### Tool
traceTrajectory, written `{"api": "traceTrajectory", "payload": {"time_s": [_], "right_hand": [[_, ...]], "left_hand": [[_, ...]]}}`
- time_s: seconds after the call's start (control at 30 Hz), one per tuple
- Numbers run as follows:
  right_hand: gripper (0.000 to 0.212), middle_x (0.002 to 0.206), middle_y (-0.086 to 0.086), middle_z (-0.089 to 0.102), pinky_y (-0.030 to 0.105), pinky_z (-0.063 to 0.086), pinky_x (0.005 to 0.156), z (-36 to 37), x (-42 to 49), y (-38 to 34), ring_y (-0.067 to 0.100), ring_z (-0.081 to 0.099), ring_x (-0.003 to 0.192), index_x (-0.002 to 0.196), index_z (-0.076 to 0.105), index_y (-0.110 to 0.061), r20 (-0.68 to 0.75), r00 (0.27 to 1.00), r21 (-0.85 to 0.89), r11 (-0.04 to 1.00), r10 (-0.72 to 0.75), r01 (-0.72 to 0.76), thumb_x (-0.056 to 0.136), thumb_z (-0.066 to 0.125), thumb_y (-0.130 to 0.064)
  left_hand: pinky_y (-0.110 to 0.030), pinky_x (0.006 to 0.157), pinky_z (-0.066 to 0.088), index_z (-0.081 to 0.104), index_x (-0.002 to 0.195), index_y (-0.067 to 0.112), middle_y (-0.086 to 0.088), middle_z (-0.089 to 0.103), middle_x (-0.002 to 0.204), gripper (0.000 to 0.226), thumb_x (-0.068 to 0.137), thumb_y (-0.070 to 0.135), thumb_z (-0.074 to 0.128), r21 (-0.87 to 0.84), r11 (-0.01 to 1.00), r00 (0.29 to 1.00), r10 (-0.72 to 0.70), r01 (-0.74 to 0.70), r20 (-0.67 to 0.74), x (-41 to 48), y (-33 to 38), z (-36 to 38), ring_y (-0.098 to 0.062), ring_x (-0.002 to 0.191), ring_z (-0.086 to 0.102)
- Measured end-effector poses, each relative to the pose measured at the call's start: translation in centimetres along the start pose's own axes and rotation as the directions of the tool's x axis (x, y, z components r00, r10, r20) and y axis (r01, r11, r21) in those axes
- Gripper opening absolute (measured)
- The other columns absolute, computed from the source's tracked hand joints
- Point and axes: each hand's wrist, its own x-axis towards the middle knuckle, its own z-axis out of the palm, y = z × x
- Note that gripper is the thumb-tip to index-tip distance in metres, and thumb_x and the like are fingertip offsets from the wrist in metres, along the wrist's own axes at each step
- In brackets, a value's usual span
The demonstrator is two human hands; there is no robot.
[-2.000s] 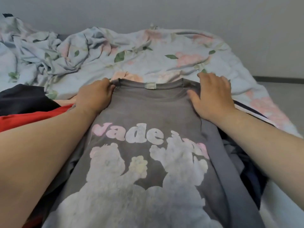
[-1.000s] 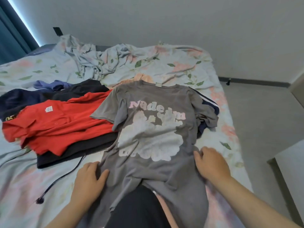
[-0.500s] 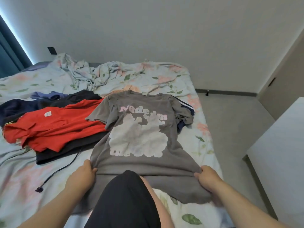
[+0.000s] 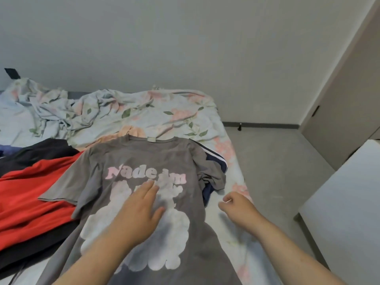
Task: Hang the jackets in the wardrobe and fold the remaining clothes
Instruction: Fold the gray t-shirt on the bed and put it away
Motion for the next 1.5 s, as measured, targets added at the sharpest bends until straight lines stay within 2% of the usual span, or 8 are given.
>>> {"api": "traceTrajectory", "payload": {"time_s": [0.17, 0.27, 0.57, 0.73, 0.9, 1.07, 1.3, 1.5], "right_hand": [[0.021, 0.106, 0.005, 0.061, 0.029, 0.040, 0.080, 0.3, 8.7, -1.9, 0.028, 0.057, 0.102, 0.110, 0.062, -0.011, -0.283, 0.958, 0.157, 0.988, 0.041, 0.004, 0.095, 0.054, -0.023], [0.029, 0.078, 0.001, 0.055, 0.031, 0.034, 0.061, 0.1, 12.7, -1.9, 0.028, 0.050, 0.080, 0.077, 0.049, -0.017, -0.333, 0.941, 0.199, 0.980, 0.066, 0.001, 0.097, 0.049, -0.038], [0.018, 0.067, 0.001, 0.060, 0.029, 0.052, 0.060, -1.8, 18.2, 0.6, 0.019, 0.056, 0.061, 0.066, 0.060, -0.017, -0.025, 0.999, 0.279, 0.960, 0.040, -0.032, 0.082, 0.068, -0.017], [0.011, 0.094, 0.019, 0.065, 0.039, 0.052, 0.072, -4.4, 19.5, 5.3, 0.026, 0.061, 0.079, 0.086, 0.067, -0.005, -0.200, 0.909, 0.747, 0.658, 0.365, -0.099, 0.093, 0.059, -0.006], [0.049, 0.106, 0.017, 0.071, 0.041, 0.059, 0.075, -4.0, 18.7, 5.5, 0.033, 0.070, 0.092, 0.109, 0.065, -0.004, 0.077, 0.884, 0.898, 0.353, 0.461, -0.262, 0.093, 0.058, -0.051], [0.031, 0.090, 0.013, 0.075, 0.032, 0.059, 0.059, -5.8, 17.3, 5.1, 0.025, 0.071, 0.069, 0.113, 0.066, -0.002, 0.290, 0.900, 0.662, 0.611, 0.325, -0.434, 0.085, 0.070, -0.013], [0.055, 0.100, 0.023, 0.072, 0.042, 0.060, 0.067, -5.7, 17.5, 5.9, 0.033, 0.073, 0.087, 0.104, 0.066, 0.005, 0.169, 0.956, 0.985, -0.084, 0.239, -0.153, 0.092, 0.062, -0.048], [0.021, 0.089, 0.004, 0.077, 0.019, 0.053, 0.052, -3.9, 16.0, 6.2, 0.011, 0.073, 0.068, 0.106, 0.071, -0.007, 0.014, 0.978, 0.846, 0.519, 0.209, -0.123, 0.087, 0.072, -0.017]], "left_hand": [[-0.022, 0.117, 0.013, 0.038, 0.149, 0.014, -0.001, 0.023, 0.163, 0.048, 0.102, 0.021, 0.046, -0.168, 0.981, 0.992, 0.106, -0.093, 0.071, 13.7, 2.9, 5.6, -0.015, 0.150, 0.015], [-0.024, 0.115, 0.019, 0.049, 0.141, 0.014, -0.002, 0.036, 0.157, 0.043, 0.099, 0.010, 0.045, -0.184, 0.973, 0.984, 0.155, -0.136, 0.092, 19.2, 3.2, 8.5, -0.018, 0.148, 0.025], [-0.020, 0.117, 0.003, 0.016, 0.157, 0.019, 0.008, 0.007, 0.163, 0.099, 0.079, 0.068, 0.052, -0.206, 0.966, 0.987, 0.142, -0.154, -0.070, 20.5, 0.9, 13.9, -0.002, 0.147, -0.001], [-0.026, 0.120, -0.005, -0.001, 0.158, 0.019, 0.004, -0.010, 0.162, 0.120, 0.067, 0.091, 0.031, -0.028, 0.977, 0.976, 0.211, -0.210, 0.051, 20.8, 1.2, 14.0, -0.007, 0.148, -0.012], [-0.031, 0.120, -0.011, 0.000, 0.157, 0.024, 0.000, -0.010, 0.164, 0.132, 0.053, 0.104, 0.002, 0.148, 0.961, 0.965, 0.208, -0.232, 0.161, 21.4, 1.2, 14.2, -0.013, 0.150, -0.014], [-0.033, 0.121, -0.008, 0.004, 0.158, 0.023, -0.002, -0.006, 0.165, 0.134, 0.051, 0.104, -0.002, 0.152, 0.962, 0.968, 0.204, -0.226, 0.149, 21.4, 1.3, 14.3, -0.016, 0.151, -0.010], [-0.032, 0.122, -0.006, 0.009, 0.158, 0.024, -0.003, -0.001, 0.165, 0.123, 0.059, 0.096, 0.018, 0.129, 0.965, 0.969, 0.211, -0.227, 0.128, 21.1, 1.6, 14.0, -0.016, 0.152, -0.006], [-0.033, 0.123, -0.002, 0.017, 0.157, 0.024, -0.003, 0.006, 0.165, 0.119, 0.061, 0.094, 0.022, 0.105, 0.970, 0.973, 0.209, -0.219, 0.095, 21.1, 1.5, 14.2, -0.016, 0.152, 0.000]]}}
